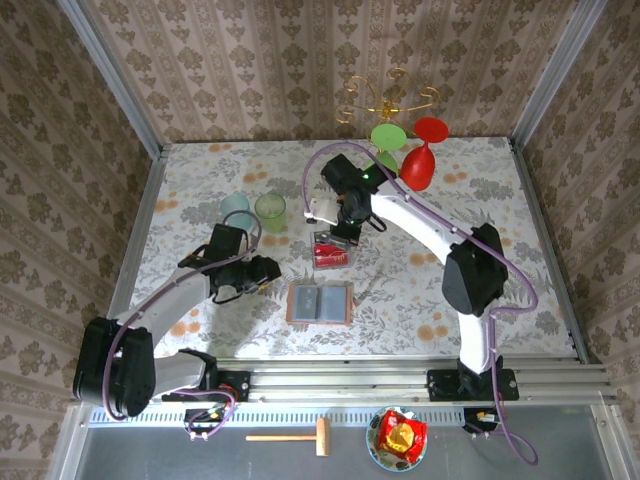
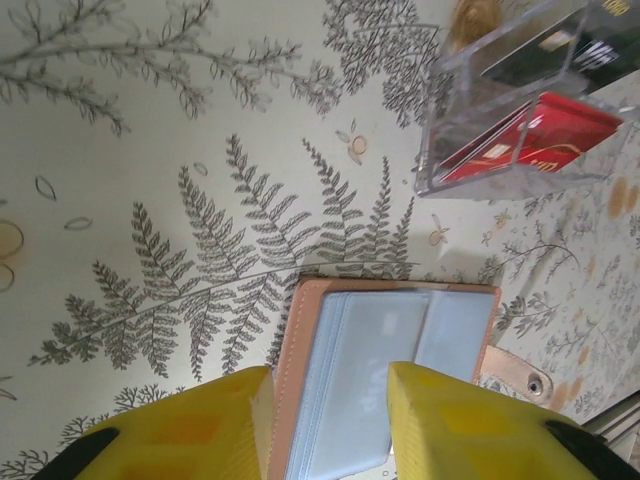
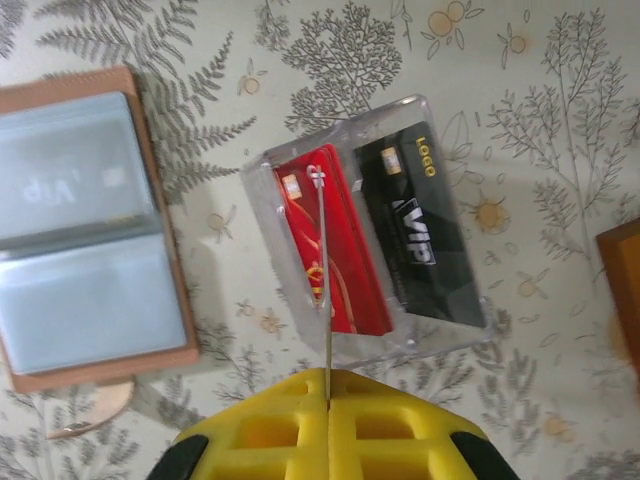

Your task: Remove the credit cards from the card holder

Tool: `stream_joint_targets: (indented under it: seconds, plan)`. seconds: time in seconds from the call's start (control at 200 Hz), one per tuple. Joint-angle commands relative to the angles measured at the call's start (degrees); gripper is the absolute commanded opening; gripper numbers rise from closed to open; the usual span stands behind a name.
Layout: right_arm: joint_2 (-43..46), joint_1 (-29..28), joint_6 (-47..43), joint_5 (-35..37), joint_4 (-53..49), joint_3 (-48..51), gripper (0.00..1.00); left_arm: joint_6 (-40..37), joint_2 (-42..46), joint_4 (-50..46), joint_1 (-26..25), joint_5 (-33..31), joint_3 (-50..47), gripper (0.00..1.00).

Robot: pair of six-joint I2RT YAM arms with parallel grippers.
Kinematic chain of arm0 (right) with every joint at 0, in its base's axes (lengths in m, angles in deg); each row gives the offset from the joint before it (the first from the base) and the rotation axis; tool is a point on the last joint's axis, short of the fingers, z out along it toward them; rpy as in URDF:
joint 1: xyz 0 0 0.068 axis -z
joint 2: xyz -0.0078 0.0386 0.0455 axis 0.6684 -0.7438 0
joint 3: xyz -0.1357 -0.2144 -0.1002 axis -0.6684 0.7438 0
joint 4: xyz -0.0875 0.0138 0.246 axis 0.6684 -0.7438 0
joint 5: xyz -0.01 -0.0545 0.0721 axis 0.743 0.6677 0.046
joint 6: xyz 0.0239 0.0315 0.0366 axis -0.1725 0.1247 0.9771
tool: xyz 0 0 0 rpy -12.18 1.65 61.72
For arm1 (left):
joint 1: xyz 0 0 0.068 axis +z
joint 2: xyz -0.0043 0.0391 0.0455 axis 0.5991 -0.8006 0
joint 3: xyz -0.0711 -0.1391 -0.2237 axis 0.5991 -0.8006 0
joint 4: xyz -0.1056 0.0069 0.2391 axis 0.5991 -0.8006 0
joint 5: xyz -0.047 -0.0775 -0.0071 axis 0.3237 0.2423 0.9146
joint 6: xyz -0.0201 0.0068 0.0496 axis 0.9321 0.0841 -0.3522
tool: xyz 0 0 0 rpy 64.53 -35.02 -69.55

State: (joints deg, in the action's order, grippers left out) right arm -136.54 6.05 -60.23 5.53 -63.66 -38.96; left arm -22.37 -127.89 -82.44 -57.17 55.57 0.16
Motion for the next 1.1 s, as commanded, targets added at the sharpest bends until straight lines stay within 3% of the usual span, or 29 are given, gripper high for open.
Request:
stream_joint_targets:
  seconds: [0.0, 0.405, 0.7, 0.92, 1.095]
  plan:
    - [-3.69, -0.31, -8.49, 4.29, -7.44, -6.2, 0.0, -3.36, -1.26, -2.63, 1.64, 2.26, 2.17, 0.35]
    - [-16.51, -0.14, -15.48, 6.08, -16.2, -24.23, 0.0, -3.34, -2.94, -0.81, 3.78, 4.01, 2.6, 0.36]
    - [-20.41, -0.18, -15.54, 6.21, -17.81, -24.64, 0.0, -3.23, -4.9, 0.57, 3.78, 5.22, 2.16, 0.36]
    - [-18.1, -0.14, -13.77, 9.74, -10.29, -22.73, 0.23, -3.13, -5.6, 1.22, 3.77, 6.15, 1.89, 0.36]
    - [-12.96, -0.44, -11.31, 13.44, -3.24, -20.48, 0.27, -2.98, -7.07, 2.13, 3.07, 7.28, 1.79, 0.35]
